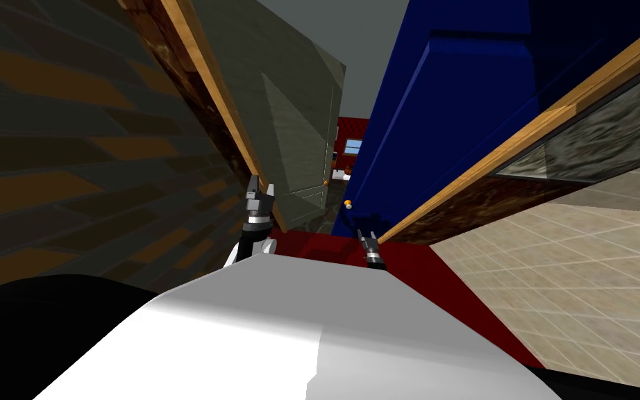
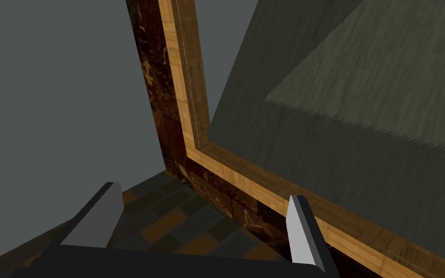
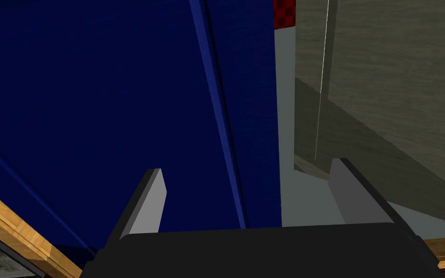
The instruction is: Push the door open
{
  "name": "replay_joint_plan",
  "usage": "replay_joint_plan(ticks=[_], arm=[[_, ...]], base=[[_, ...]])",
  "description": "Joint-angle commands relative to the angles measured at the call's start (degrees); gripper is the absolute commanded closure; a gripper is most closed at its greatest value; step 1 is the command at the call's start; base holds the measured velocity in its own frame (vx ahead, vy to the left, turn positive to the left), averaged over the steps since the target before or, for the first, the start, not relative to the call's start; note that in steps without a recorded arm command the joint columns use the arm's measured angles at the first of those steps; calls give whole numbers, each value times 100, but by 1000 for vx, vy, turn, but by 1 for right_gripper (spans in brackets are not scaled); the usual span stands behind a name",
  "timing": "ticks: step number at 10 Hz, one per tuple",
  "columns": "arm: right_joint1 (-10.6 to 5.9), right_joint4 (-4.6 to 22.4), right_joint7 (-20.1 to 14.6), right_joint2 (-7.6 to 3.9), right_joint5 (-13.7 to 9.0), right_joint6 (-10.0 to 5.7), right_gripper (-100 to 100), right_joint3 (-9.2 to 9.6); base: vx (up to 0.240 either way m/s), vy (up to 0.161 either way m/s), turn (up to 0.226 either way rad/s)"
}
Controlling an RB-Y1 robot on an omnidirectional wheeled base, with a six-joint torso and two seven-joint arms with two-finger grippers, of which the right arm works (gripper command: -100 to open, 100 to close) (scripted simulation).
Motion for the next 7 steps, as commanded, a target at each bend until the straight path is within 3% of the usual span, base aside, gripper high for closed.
replay_joint_plan(ticks=[1, 7], arm=[[-68, 211, 148, 36, 99, -75, -100, -87], [-231, 891, 643, 254, 479, -325, -100, -390]], base=[[149, 15, 4], [166, -12, 7]])
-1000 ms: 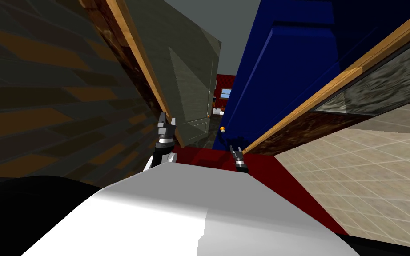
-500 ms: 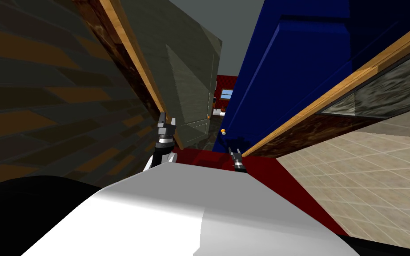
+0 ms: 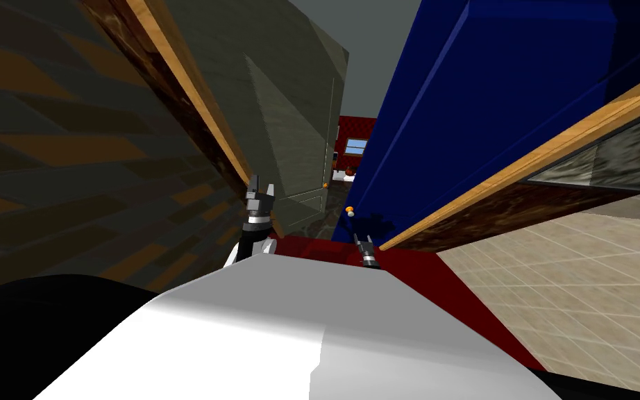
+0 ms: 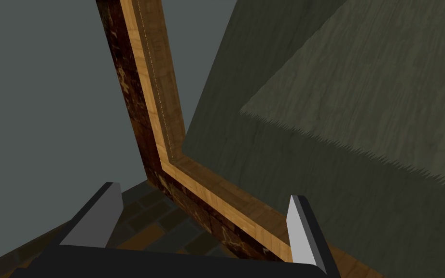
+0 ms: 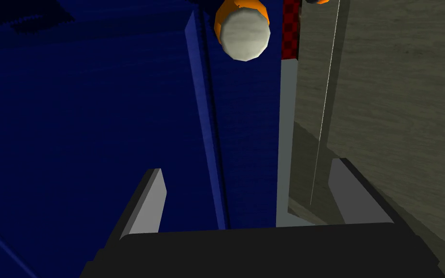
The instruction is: Push the door open
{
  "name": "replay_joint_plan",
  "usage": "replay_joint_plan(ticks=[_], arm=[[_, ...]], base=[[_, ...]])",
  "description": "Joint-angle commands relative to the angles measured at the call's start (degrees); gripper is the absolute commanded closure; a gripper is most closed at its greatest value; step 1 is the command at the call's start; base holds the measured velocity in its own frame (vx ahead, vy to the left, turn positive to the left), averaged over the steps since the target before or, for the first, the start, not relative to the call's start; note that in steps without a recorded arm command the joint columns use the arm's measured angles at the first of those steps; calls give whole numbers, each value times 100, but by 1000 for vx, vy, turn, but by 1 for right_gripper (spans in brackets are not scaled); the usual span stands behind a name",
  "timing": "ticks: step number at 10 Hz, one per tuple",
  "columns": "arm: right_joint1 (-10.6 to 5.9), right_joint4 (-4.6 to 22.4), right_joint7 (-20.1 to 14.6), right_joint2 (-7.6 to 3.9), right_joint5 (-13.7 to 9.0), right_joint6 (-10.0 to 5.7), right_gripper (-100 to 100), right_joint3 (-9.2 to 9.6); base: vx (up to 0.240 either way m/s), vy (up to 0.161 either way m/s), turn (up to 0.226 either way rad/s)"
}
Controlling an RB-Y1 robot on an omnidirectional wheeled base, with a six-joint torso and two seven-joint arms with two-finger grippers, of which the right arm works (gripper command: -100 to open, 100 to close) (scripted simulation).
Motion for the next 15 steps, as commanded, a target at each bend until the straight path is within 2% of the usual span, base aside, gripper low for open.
replay_joint_plan(ticks=[1, 4, 5, 6, 7, 9, 11, 13, 15], arm=[[-27, 177, 144, 82, 116, -77, -100, -86], [-94, 454, 345, 214, 271, -179, -100, -209], [-68, 378, 293, 191, 241, -152, -100, -178], [-89, 404, 322, 32, 241, -146, -100, -189], [-108, 425, 341, -75, 233, -135, -100, -198], [-131, 451, 364, -138, 224, -122, -100, -208], [-156, 479, 388, -136, 215, -109, -100, -219], [-194, 521, 426, 1, 200, -88, -100, -236], [-219, 549, 451, 216, 191, -74, -100, -247]], base=[[180, 5, 7], [200, -4, 6], [87, -10, 5], [93, 1, 12], [150, -1, 27], [162, 7, 18], [179, -10, 23], [194, -3, 15], [184, -2, 19]])
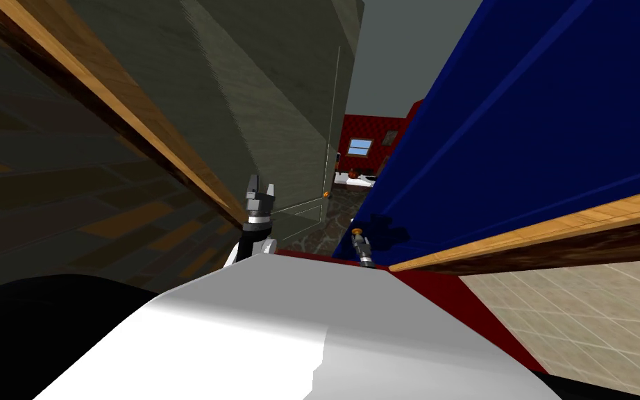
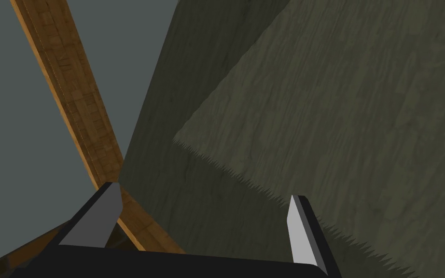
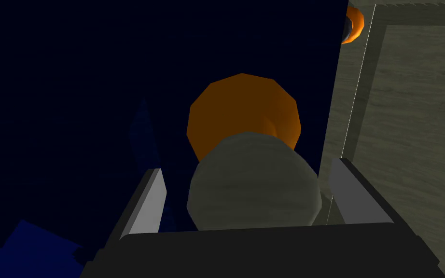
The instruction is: Push the door open
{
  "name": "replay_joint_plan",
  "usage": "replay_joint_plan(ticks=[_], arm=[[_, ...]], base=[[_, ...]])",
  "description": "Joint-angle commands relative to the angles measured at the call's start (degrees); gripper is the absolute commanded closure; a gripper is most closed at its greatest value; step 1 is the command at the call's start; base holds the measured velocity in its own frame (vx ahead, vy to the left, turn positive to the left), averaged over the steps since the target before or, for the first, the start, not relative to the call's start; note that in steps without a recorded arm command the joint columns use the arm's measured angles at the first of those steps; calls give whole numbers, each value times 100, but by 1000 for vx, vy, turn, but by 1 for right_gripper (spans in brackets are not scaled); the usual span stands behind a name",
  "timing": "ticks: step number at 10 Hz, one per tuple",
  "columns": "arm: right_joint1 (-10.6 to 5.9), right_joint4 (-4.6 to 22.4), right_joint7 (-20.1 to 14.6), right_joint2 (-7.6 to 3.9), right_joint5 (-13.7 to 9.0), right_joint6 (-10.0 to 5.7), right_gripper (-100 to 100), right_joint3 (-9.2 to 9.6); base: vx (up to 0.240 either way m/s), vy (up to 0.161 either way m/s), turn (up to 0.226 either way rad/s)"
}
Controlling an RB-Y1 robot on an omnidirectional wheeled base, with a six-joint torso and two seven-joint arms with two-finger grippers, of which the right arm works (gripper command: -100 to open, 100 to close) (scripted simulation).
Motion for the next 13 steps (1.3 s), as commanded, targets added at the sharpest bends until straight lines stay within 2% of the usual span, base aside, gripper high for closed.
replay_joint_plan(ticks=[1, 2, 7, 12, 13], arm=[[0, 0, 0, 0, 0, 0, -100, 0], [0, 0, 0, 0, 0, 0, 100, 0], [0, 0, 0, 0, 0, 0, 100, 0], [-132, 119, -762, -95, -409, -41, 100, 45], [-132, 119, -776, -95, -409, -41, 100, 45]], base=[[73, -7, 7], [-8, 4, 1], [-7, 1, 4], [13, -10, 43], [23, -11, 19]])
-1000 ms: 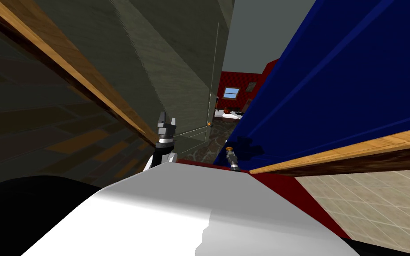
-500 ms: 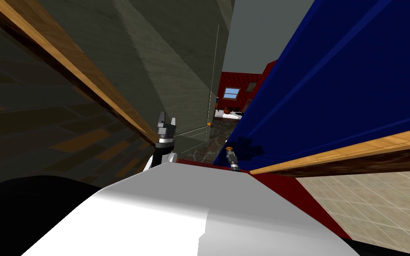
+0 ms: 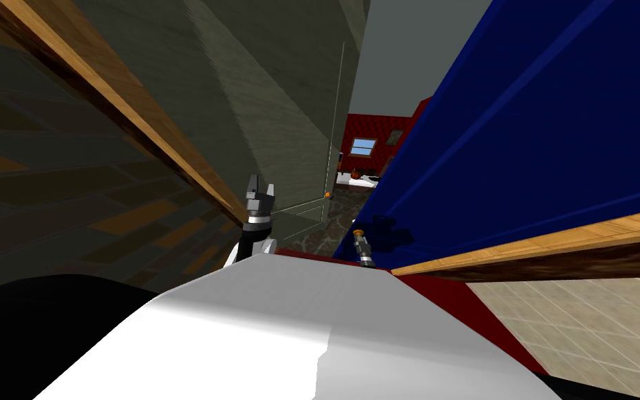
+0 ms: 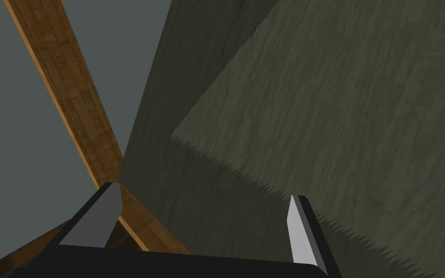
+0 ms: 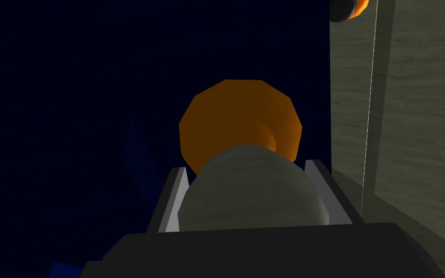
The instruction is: Push the door open
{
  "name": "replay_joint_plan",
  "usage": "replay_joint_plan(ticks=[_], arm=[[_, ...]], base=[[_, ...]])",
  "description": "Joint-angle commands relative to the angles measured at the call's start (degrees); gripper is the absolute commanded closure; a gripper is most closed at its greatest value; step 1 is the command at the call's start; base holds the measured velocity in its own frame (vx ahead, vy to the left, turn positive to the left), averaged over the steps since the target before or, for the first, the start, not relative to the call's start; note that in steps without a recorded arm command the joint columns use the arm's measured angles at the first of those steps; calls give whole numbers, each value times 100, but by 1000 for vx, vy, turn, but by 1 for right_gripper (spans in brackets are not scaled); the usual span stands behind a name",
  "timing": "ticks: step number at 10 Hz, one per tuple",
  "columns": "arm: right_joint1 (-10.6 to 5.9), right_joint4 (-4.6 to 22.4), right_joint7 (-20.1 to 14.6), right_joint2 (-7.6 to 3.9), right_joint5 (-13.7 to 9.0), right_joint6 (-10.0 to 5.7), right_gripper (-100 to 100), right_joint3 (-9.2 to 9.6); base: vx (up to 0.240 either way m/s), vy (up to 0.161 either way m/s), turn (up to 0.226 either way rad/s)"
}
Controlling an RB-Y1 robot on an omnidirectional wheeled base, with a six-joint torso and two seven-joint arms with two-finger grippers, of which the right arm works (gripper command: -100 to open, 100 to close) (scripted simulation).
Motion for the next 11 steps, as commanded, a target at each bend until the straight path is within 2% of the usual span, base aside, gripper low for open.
replay_joint_plan(ticks=[1, 3, 4, 6, 7, 8, 9, 10, 11], arm=[[-60, -33, -248, -55, -135, -6, 100, -7], [-126, 41, -605, -101, -388, -40, 100, 15], [-126, 41, -668, -101, -388, -40, 100, 15], [-200, 123, -1011, -147, -670, -77, 100, 40], [-200, 123, -1103, -147, -670, -77, 100, 40], [-241, 169, -1305, -170, -828, -98, 100, 54], [-241, 169, -1331, -170, -828, -98, 100, 54], [-283, 216, -1559, -193, -987, -118, 100, 68], [-283, 216, -1559, -193, -987, -118, 100, 68]], base=[[21, -10, 42], [24, -20, 67], [26, -18, 35], [29, -18, 54], [31, -25, 36], [23, -30, 60], [12, -24, 14], [17, -20, 51], [18, -12, 32]])
